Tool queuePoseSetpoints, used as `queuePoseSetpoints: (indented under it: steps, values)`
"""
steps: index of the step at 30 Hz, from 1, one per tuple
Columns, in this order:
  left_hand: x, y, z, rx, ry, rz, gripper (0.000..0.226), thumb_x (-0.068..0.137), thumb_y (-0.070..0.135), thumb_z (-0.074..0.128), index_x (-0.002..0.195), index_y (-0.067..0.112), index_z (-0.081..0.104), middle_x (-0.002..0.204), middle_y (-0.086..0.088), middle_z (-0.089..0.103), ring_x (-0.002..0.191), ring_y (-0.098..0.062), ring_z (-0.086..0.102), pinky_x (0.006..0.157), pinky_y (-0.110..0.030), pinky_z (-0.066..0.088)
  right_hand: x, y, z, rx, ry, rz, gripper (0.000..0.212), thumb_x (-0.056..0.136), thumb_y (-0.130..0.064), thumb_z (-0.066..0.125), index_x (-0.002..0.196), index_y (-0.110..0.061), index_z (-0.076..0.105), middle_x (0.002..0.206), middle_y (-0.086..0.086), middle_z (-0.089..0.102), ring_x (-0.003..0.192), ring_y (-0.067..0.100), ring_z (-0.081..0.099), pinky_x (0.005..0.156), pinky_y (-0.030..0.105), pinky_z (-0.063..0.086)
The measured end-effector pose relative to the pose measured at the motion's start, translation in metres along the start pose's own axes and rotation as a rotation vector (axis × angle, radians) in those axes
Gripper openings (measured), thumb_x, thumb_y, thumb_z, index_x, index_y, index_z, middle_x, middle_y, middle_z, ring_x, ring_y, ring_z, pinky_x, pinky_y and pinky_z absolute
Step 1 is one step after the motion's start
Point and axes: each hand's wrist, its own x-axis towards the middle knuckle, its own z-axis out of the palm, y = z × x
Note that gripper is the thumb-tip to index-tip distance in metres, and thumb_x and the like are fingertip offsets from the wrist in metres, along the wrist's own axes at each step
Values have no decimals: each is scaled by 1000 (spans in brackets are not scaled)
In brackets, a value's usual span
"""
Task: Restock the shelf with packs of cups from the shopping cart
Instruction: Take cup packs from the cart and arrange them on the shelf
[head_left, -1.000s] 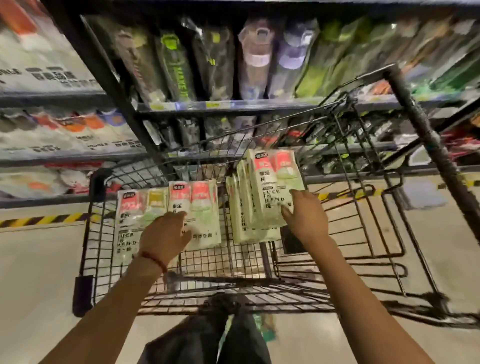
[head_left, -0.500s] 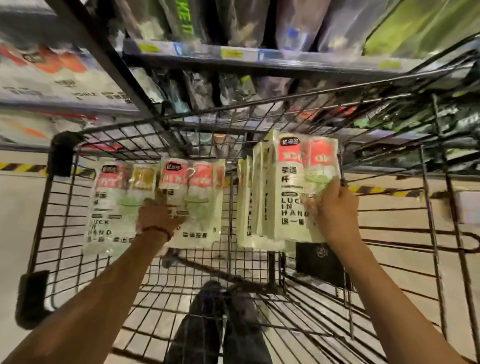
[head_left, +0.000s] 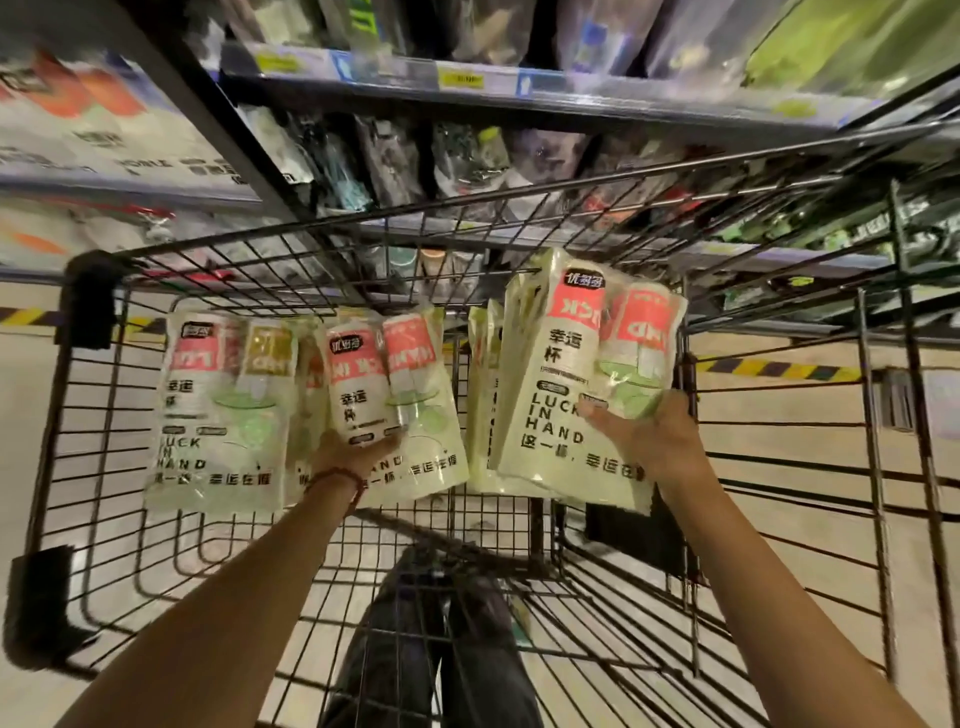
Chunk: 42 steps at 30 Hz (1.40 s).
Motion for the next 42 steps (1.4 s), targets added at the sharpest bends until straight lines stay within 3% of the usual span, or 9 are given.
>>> queuePoseSetpoints:
  steps: [5, 12, 19, 23, 25, 27, 33, 36, 42]
  values:
    - [-5, 4, 2, -172, -33, -81, 60, 64, 23, 86, 115, 5, 60, 117, -16, 65, 105, -33, 63, 84, -42, 53, -10, 9, 14, 151, 55, 92, 62, 66, -26, 86, 116, -11, 54, 104, -1, 69, 85, 8, 66, 55, 19, 50]
    - [-24, 10, 2, -163, 63, 20, 61, 64, 18, 86, 114, -4, 59, 106, -8, 64, 91, -21, 61, 72, -29, 49, -25, 7, 23, 290, 63, 42, 32, 69, -9, 83, 94, -17, 65, 94, 4, 74, 81, 14, 71, 66, 31, 59]
    - [-70, 10, -43, -253, 69, 115, 79, 74, 26, 79, 135, -8, 41, 134, -22, 51, 119, -34, 53, 82, -33, 41, -68, -15, 12, 504, -76, 94, 24, 77, -4, 74, 93, -17, 61, 87, 4, 74, 68, 13, 72, 52, 28, 56]
    - [-119, 8, -90, -388, 73, 196, 74, 66, 32, 85, 124, 0, 52, 124, -15, 58, 102, -26, 59, 87, -39, 49, -119, -34, 3, 500, -177, -48, 40, 78, -4, 73, 114, -9, 59, 100, 9, 74, 85, 22, 73, 61, 32, 58]
    - [-147, 5, -115, -441, 73, 238, 71, 50, 43, 90, 104, 10, 60, 115, -15, 65, 89, -25, 64, 79, -39, 56, -141, -56, 0, 422, -191, -173, 53, 74, -3, 76, 123, -8, 55, 105, 11, 73, 91, 24, 71, 68, 35, 59]
    - [-173, 4, -145, -487, 103, 348, 45, 60, 30, 88, 95, 15, 62, 105, -12, 68, 77, -19, 66, 64, -29, 58, -161, -88, -2, 346, -173, -307, 57, 71, -2, 79, 122, -7, 54, 103, 10, 72, 90, 22, 71, 69, 33, 59]
    - [-229, -8, -232, -573, 295, 612, 28, 67, 8, 83, 84, 23, 66, 74, 12, 70, 72, -8, 68, 65, -22, 55, -226, -176, 6, 119, -108, -706, 48, 67, -12, 84, 101, -30, 56, 95, -9, 68, 85, 7, 66, 77, 31, 55]
    - [-249, -27, -276, -641, 354, 684, 29, 65, 14, 85, 86, 26, 69, 80, 14, 72, 82, -13, 69, 80, -34, 54, -256, -203, 25, 75, -81, -821, 50, 64, -16, 86, 93, -38, 52, 98, -10, 67, 91, 11, 66, 82, 39, 54]
    - [-281, -94, -374, -737, 499, 817, 50, 40, 42, 83, 87, 28, 72, 84, 13, 75, 83, -8, 71, 78, -31, 54, -319, -236, 107, 69, -75, -986, 57, 60, -17, 88, 97, -35, 50, 99, -12, 63, 94, 12, 63, 80, 32, 50]
